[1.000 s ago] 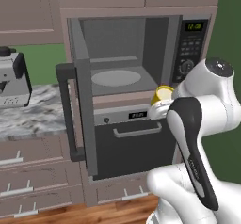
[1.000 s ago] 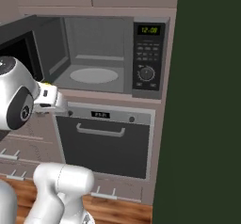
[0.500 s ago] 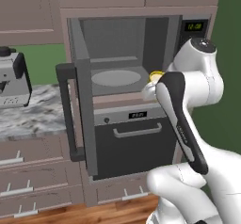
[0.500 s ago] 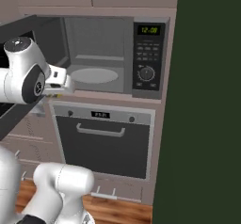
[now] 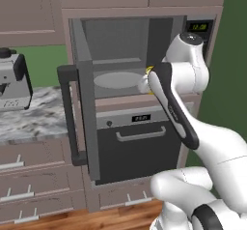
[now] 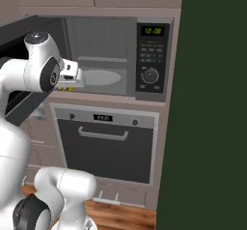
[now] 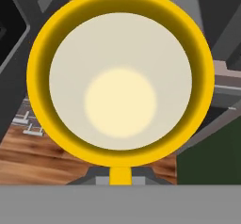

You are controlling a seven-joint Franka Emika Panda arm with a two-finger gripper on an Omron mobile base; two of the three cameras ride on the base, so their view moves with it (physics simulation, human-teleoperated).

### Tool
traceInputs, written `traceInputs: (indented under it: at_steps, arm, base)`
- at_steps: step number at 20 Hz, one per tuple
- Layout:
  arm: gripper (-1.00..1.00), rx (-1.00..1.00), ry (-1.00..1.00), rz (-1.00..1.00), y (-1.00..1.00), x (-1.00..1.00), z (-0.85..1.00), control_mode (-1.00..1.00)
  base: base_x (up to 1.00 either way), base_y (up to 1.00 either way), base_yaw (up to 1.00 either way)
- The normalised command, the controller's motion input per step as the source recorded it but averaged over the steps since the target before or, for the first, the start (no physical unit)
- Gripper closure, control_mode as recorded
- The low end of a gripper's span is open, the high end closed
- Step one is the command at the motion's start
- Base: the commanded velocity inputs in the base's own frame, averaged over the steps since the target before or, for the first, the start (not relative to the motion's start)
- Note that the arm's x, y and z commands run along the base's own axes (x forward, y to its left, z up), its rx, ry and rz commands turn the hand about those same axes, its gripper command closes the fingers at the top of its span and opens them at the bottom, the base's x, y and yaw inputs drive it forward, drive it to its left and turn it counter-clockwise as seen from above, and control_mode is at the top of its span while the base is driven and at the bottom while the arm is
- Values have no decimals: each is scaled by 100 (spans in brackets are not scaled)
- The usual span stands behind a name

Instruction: Pick the mug from the counter and place it inside the microwave. Then close the microwave.

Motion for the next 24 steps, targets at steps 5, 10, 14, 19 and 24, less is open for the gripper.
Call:
traceInputs:
  at_steps: [5,10,14,19,24]
  arm:
    - [100,-2,0,0,0,47,-27,-100]
    - [100,0,0,0,0,42,-11,-100]
    - [100,0,0,0,0,38,0,-100]
    - [100,-1,11,0,3,47,0,-100]
    - [100,-3,18,0,9,65,-1,-100]
  base:
    - [0,0,0]
    - [0,0,0]
    - [0,0,0]
    - [0,0,0]
    - [0,0,0]
